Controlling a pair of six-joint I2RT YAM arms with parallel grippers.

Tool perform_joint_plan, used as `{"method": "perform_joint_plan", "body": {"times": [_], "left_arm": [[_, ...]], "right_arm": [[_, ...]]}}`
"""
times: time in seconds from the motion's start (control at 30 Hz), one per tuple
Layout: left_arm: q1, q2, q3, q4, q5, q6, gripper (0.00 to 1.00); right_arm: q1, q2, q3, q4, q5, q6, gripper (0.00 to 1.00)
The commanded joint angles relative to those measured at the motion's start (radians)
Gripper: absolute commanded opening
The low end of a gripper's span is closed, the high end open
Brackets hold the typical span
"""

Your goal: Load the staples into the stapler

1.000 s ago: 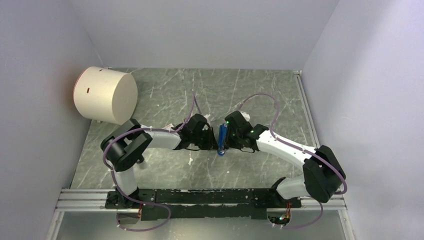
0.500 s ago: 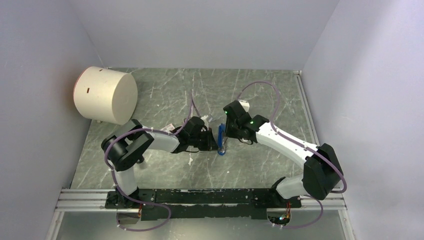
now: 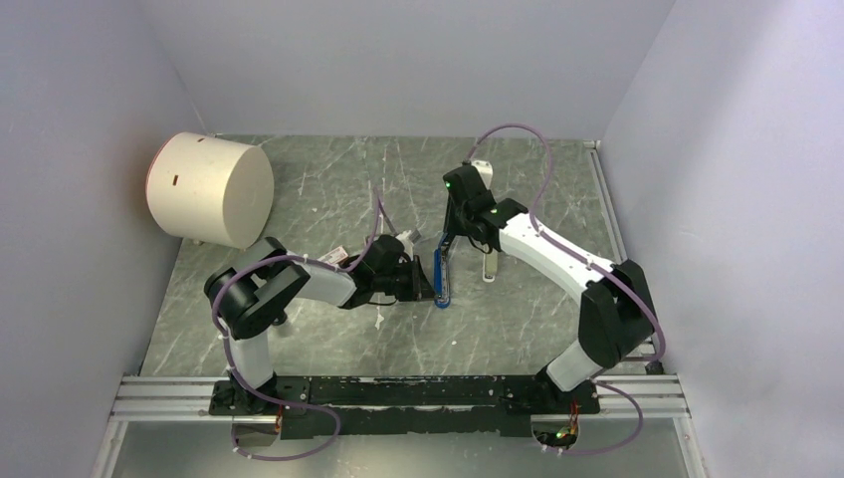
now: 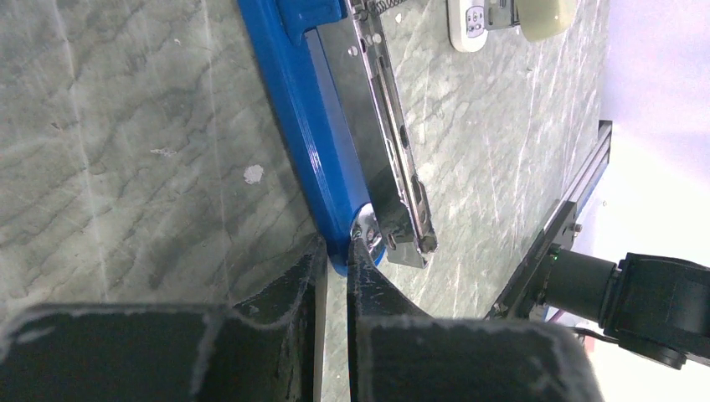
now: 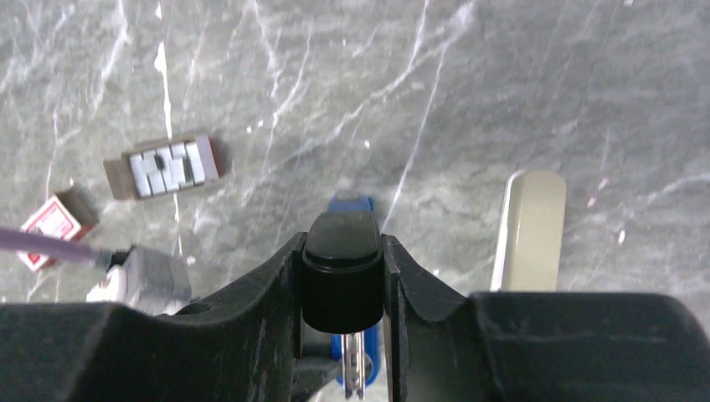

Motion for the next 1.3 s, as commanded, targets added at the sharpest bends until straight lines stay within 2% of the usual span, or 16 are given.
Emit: {"method": "perform_joint_plan", "body": {"times": [0.0,0.37,0.73,1.0,1.13,1.27], "left_arm": [[-0.015,0.092,-0.08,-0.221,-0.066,0.077,0.07],[-0.016,0.101,-0.077,-0.226,-0.076,0.09,0.08],[-0.016,0.097,-0.08,-0.237,-0.115,0.087,0.07],[-0.015,0.089,-0.075,-0.253,-0.125,0.075,0.08],[-0.016,0.091,-0.065,-0.26,-0.117,0.066,0.11],[-0.016,0.079,-0.053,-0.285,-0.125,0.062,0.17]], "right_arm": [[-0.045,0.059,0.033,0.143,0.045,-0.044,0.06],[-0.094,0.193,0.088,0.256,-0.046,-0.14,0.16],[-0.108,0.298,0.131,0.188,-0.052,-0.071,0.24],[-0.11,0.28,0.157,0.153,-0.122,-0.073,0.48],[-0.112,0.263,0.175,0.102,-0.147,-0.08,0.54],[-0.112,0.224,0.174,0.079,-0.142,-0.08,0.64]]}}
